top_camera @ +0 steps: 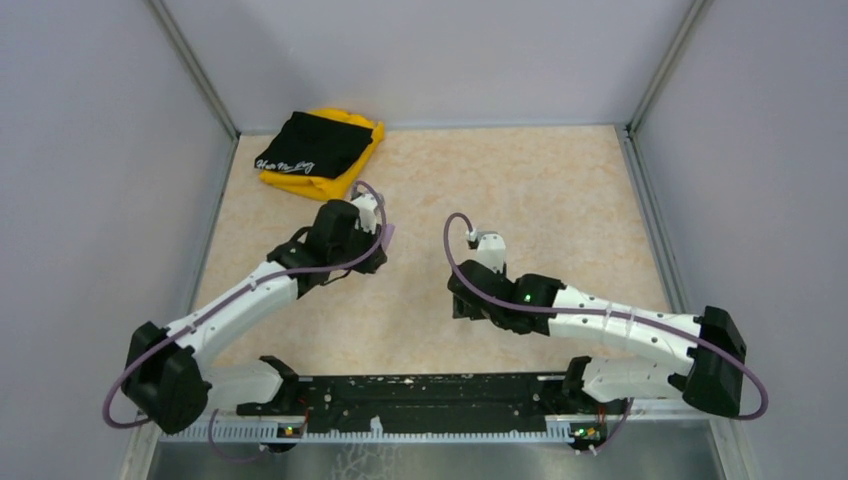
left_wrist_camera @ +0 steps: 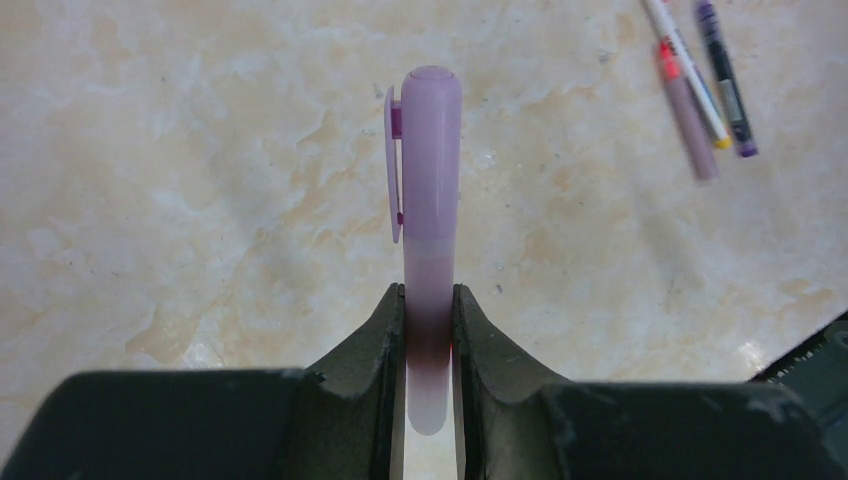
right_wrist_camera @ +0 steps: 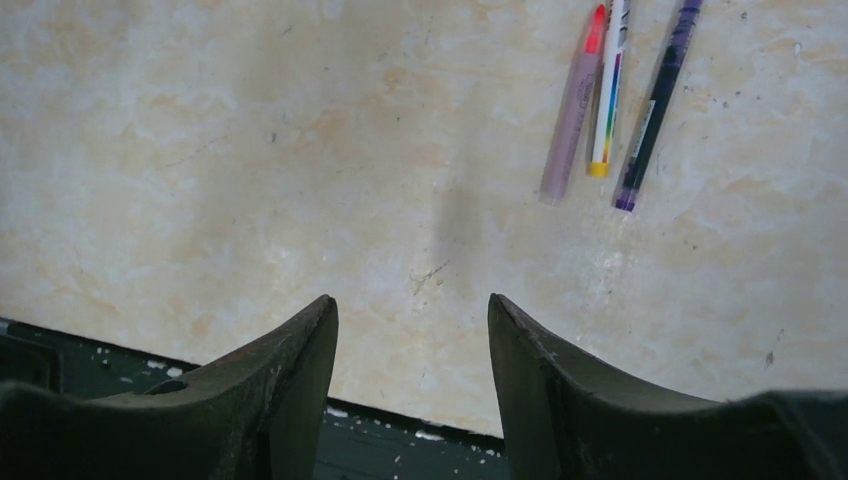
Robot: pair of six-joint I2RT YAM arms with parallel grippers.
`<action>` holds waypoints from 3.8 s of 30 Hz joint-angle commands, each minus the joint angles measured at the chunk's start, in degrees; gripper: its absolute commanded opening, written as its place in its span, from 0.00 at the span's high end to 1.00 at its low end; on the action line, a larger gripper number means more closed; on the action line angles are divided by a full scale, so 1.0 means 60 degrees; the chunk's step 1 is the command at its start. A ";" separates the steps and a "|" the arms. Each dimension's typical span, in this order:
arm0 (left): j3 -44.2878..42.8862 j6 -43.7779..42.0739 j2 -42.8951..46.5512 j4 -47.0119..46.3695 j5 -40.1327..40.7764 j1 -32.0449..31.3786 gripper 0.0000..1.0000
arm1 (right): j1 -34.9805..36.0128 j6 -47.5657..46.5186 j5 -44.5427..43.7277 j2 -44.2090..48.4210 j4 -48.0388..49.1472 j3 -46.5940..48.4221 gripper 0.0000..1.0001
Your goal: Insert the pens into the pen caps
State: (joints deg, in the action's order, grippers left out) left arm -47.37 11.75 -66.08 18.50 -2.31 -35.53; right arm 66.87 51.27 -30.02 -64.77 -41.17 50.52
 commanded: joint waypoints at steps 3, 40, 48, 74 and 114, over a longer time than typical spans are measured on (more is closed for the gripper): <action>-0.1254 -0.0337 -0.1754 0.0438 0.1025 0.0331 1.00 | -0.1669 -0.1349 0.1552 0.0482 0.1166 -0.0563 0.43; -0.4761 -0.1986 -0.7418 0.1699 -0.1306 0.2306 0.88 | -0.2400 -0.4189 0.1859 0.1802 0.2756 -0.1199 0.40; -0.4797 -0.1229 -0.7491 0.1888 -0.1668 0.2308 0.75 | -0.2400 -0.4125 0.1804 0.1934 0.2553 -0.1140 0.40; -0.3793 -0.0710 -0.4082 -0.0259 -0.2263 0.2311 0.44 | -0.3399 -0.3082 0.1088 0.1420 0.0604 -0.0438 0.41; -0.2409 -0.0858 -0.2231 -0.2695 -0.2369 0.2297 0.36 | -0.6593 -0.3948 0.3113 -0.4123 0.1811 0.0900 0.66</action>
State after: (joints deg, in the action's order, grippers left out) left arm -60.77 7.88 -80.25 2.74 -16.67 -21.80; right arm 28.21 28.49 -11.73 -88.31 -31.94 52.95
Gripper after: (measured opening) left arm 0.638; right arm 0.341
